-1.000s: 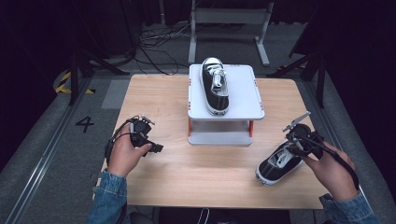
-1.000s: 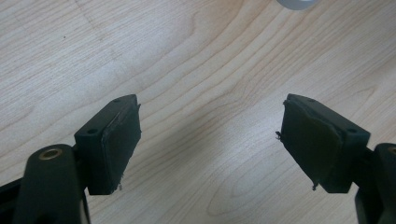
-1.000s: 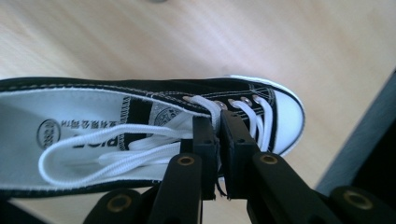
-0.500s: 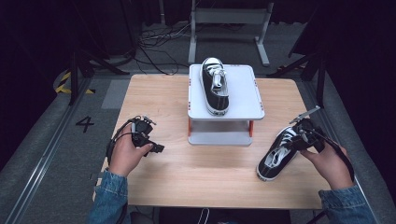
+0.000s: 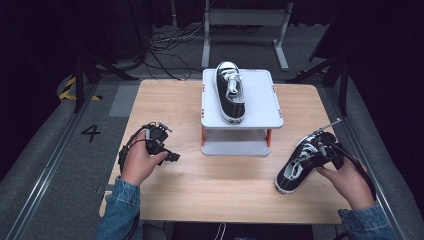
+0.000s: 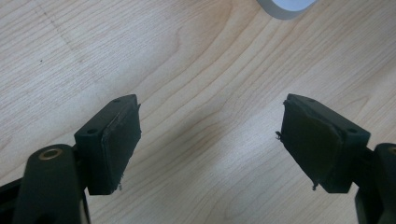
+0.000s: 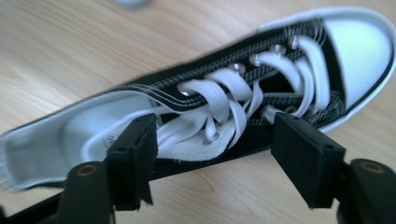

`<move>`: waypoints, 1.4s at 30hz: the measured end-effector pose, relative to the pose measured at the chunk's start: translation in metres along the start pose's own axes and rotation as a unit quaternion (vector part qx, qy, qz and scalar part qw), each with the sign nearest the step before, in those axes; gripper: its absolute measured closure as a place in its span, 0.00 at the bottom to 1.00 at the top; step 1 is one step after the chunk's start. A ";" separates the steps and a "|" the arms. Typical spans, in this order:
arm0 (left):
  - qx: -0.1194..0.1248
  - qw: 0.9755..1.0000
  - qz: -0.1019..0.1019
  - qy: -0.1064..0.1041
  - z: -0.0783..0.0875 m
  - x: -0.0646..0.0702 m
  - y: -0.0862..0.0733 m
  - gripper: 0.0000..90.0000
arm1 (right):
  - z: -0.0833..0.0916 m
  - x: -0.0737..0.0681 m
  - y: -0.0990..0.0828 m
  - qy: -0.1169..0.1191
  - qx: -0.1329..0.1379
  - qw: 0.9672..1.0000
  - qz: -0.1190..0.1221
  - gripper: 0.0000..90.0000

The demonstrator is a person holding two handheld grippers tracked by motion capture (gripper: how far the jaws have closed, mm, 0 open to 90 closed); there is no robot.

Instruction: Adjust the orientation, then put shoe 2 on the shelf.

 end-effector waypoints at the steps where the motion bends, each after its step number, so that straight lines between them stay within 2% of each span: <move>1: 0.000 1.000 -0.001 0.000 0.000 0.000 0.001 0.23 | -0.004 0.000 0.001 -0.006 -0.005 1.000 -0.006 0.34; 4: 0.001 1.000 0.001 -0.001 -0.001 0.000 0.002 0.23 | -0.015 0.004 0.007 -0.028 -0.005 1.000 -0.005 0.34; 7: 0.000 1.000 0.000 -0.001 -0.001 -0.001 0.001 0.23 | -0.018 0.006 0.012 -0.031 0.005 1.000 -0.003 0.51; 8: -0.002 1.000 -0.002 0.000 0.000 -0.001 0.000 0.23 | -0.017 0.007 0.013 -0.027 0.009 1.000 -0.006 0.54; 11: -0.003 1.000 0.000 0.003 0.000 -0.002 -0.002 0.23 | -0.014 0.010 0.012 0.003 0.014 0.999 -0.031 0.69; 13: -0.002 1.000 0.003 0.003 0.000 -0.002 -0.003 0.23 | -0.014 0.013 0.010 0.029 0.011 0.999 -0.042 0.73; 14: -0.003 1.000 0.004 0.004 0.001 -0.002 -0.005 0.23 | -0.014 0.014 0.010 0.035 0.009 0.998 -0.051 0.75; 15: -0.003 1.000 0.003 0.005 0.002 -0.003 -0.006 0.23 | -0.013 0.014 0.009 0.037 0.008 0.998 -0.046 0.79; 19: 0.005 1.000 0.014 0.007 0.008 -0.005 -0.011 0.23 | -0.007 0.017 0.011 0.015 0.005 1.000 -0.011 0.85; 26: 0.003 1.000 0.027 0.010 0.011 -0.011 -0.023 0.23 | 0.007 0.031 0.014 0.022 0.007 1.000 -0.004 0.87; 27: 0.005 0.999 0.034 0.015 0.012 -0.012 -0.026 0.23 | 0.009 0.033 0.015 0.022 0.008 1.000 -0.001 0.87; 31: 0.009 0.999 0.038 0.017 0.016 -0.013 -0.029 0.23 | 0.018 0.034 0.021 0.027 0.010 0.999 0.019 0.87; 36: 0.008 0.999 0.043 0.016 0.017 -0.014 -0.033 0.23 | 0.038 0.033 0.032 0.034 0.001 0.998 0.043 0.87; 42: 0.010 0.999 0.044 0.016 0.017 -0.016 -0.035 0.23 | 0.065 0.031 0.048 0.026 0.010 0.997 0.075 0.87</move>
Point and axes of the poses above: each handheld gripper's, and its own axes: z roughly backward along the jaws, y roughly out of its top, x roughly to its right, the point moved 7 cm from there along -z, roughly forward along the jaws
